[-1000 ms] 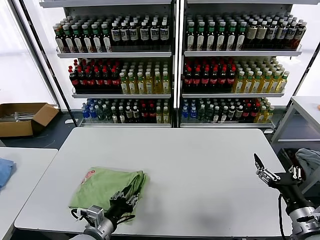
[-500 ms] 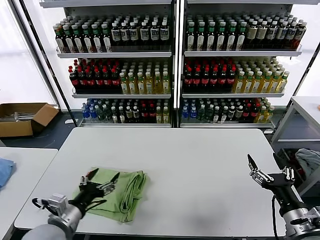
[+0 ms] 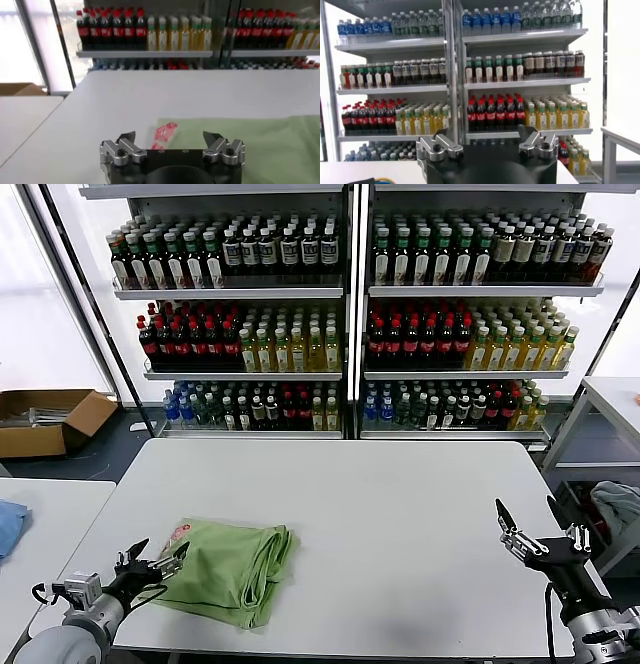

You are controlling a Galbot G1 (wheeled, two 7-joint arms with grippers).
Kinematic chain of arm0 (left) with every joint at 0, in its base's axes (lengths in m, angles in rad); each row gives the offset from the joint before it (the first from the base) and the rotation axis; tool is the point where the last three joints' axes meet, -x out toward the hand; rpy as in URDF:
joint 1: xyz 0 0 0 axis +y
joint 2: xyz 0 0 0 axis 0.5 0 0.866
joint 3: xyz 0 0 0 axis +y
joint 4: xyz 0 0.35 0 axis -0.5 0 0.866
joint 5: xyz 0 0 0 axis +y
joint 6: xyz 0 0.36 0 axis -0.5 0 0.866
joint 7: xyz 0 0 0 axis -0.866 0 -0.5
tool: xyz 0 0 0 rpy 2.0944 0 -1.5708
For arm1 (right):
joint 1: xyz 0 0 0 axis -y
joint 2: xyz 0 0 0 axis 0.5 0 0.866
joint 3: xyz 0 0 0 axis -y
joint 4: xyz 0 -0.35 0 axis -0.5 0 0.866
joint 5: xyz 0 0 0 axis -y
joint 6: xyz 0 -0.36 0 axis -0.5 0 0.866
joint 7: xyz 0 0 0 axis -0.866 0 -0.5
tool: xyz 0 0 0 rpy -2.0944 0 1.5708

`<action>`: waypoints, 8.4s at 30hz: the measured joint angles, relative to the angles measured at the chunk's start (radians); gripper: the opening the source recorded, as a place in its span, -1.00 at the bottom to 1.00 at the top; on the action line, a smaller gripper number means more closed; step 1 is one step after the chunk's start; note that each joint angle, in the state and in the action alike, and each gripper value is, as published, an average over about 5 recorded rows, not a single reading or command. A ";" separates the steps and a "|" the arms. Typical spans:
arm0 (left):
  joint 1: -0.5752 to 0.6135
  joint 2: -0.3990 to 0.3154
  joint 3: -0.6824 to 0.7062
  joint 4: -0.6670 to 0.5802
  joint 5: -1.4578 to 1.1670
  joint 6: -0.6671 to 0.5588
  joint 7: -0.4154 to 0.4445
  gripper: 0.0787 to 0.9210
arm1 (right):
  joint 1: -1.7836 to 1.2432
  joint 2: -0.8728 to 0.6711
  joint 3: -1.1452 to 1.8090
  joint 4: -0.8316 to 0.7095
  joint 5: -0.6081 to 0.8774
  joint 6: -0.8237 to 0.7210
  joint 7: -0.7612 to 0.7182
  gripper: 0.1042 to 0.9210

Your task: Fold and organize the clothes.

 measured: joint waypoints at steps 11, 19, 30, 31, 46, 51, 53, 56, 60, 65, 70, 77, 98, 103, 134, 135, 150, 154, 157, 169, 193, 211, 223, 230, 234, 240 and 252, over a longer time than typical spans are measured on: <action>-0.048 -0.021 0.054 0.098 -0.003 -0.006 0.018 0.39 | -0.011 -0.007 0.023 -0.012 0.003 0.011 -0.002 0.76; -0.049 -0.045 0.063 0.116 -0.002 -0.025 0.010 -0.13 | -0.017 -0.008 0.031 -0.023 0.011 0.022 -0.005 0.76; -0.023 -0.104 0.056 0.104 0.040 -0.090 -0.045 -0.84 | -0.002 -0.010 0.017 -0.034 0.018 0.028 -0.004 0.76; -0.021 -0.108 0.053 0.102 0.047 -0.098 -0.052 -0.88 | 0.000 -0.010 0.014 -0.036 0.018 0.029 -0.004 0.76; 0.026 -0.023 -0.213 0.082 0.054 -0.127 -0.070 -0.90 | 0.019 -0.033 -0.014 -0.039 0.032 0.034 -0.002 0.76; 0.032 0.046 -0.308 0.070 0.028 -0.116 -0.064 -0.90 | 0.010 -0.036 -0.005 -0.033 0.044 0.037 -0.002 0.76; 0.030 0.064 -0.329 0.061 0.022 -0.110 -0.064 -0.90 | 0.006 -0.040 0.001 -0.033 0.049 0.038 -0.002 0.76; 0.025 0.080 -0.345 0.041 0.017 -0.100 -0.070 -0.90 | 0.002 -0.047 0.011 -0.032 0.058 0.038 -0.001 0.76; 0.026 0.084 -0.329 -0.001 0.012 -0.084 -0.088 -0.90 | 0.001 -0.050 0.019 -0.024 0.068 0.034 0.002 0.76; 0.025 0.058 -0.224 -0.087 -0.036 -0.061 -0.151 -0.90 | 0.001 -0.049 0.026 -0.006 0.076 0.024 0.001 0.76; -0.003 -0.007 -0.031 -0.163 -0.136 -0.052 -0.262 -0.90 | 0.003 -0.049 0.040 0.012 0.082 0.014 0.002 0.76; -0.081 -0.112 0.248 -0.175 -0.231 -0.044 -0.362 -0.90 | -0.014 -0.037 0.048 0.041 0.076 -0.001 0.009 0.76; -0.238 -0.271 0.432 -0.105 -0.466 -0.006 -0.472 -0.42 | 0.035 -0.052 -0.167 0.033 -0.013 -0.109 0.063 0.76; -0.217 -0.242 0.367 -0.151 -0.463 0.014 -0.455 -0.09 | 0.129 -0.078 -0.327 -0.028 -0.018 -0.169 0.095 0.76; -0.031 -0.245 -0.085 -0.329 -0.327 0.076 -0.395 0.77 | 0.715 -0.002 -1.081 -0.562 -0.105 -0.284 0.085 -0.05; -0.028 -0.249 -0.088 -0.332 -0.325 0.077 -0.395 0.77 | 0.717 0.001 -1.085 -0.567 -0.105 -0.282 0.082 -0.13; 0.002 -0.268 -0.125 -0.352 -0.313 0.079 -0.385 0.77 | 0.682 -0.064 -1.032 -0.520 -0.113 -0.227 -0.015 -0.95; 0.001 -0.270 -0.123 -0.345 -0.309 0.079 -0.382 0.77 | 0.636 -0.156 -0.961 -0.471 -0.116 -0.208 -0.061 -0.95; -0.003 -0.275 -0.116 -0.340 -0.303 0.080 -0.381 0.77 | 0.593 -0.234 -0.898 -0.446 -0.111 -0.186 -0.091 -0.95; -0.008 -0.282 -0.101 -0.338 -0.281 0.091 -0.381 0.77 | 0.463 -0.397 -0.721 -0.394 -0.117 -0.101 -0.110 -0.61; 0.026 -0.278 -0.129 -0.371 -0.270 0.097 -0.375 0.77 | 0.567 -0.139 -0.859 -0.485 -0.135 -0.184 0.113 0.75; 0.017 -0.267 -0.118 -0.357 -0.269 0.098 -0.373 0.77 | 0.715 -0.012 -1.004 -0.535 -0.145 -0.233 0.200 0.76; 0.007 -0.260 -0.130 -0.340 -0.268 0.095 -0.360 0.77 | 0.787 -0.021 -1.010 -0.519 -0.076 -0.298 0.232 0.76; -0.005 -0.257 -0.140 -0.326 -0.247 0.081 -0.336 0.77 | 0.714 -0.099 -0.860 -0.378 -0.035 -0.232 0.194 0.76; -0.003 -0.257 -0.147 -0.320 -0.222 0.062 -0.300 0.77 | 0.622 -0.118 -0.721 -0.322 -0.025 -0.185 0.156 0.76; 0.004 -0.259 -0.150 -0.321 -0.184 0.029 -0.238 0.77 | 0.467 -0.107 -0.525 -0.251 -0.028 -0.133 0.106 0.76; 0.046 -0.288 -0.178 -0.326 -0.055 -0.067 -0.064 0.77 | 0.214 -0.019 -0.273 -0.170 -0.093 -0.039 -0.003 0.76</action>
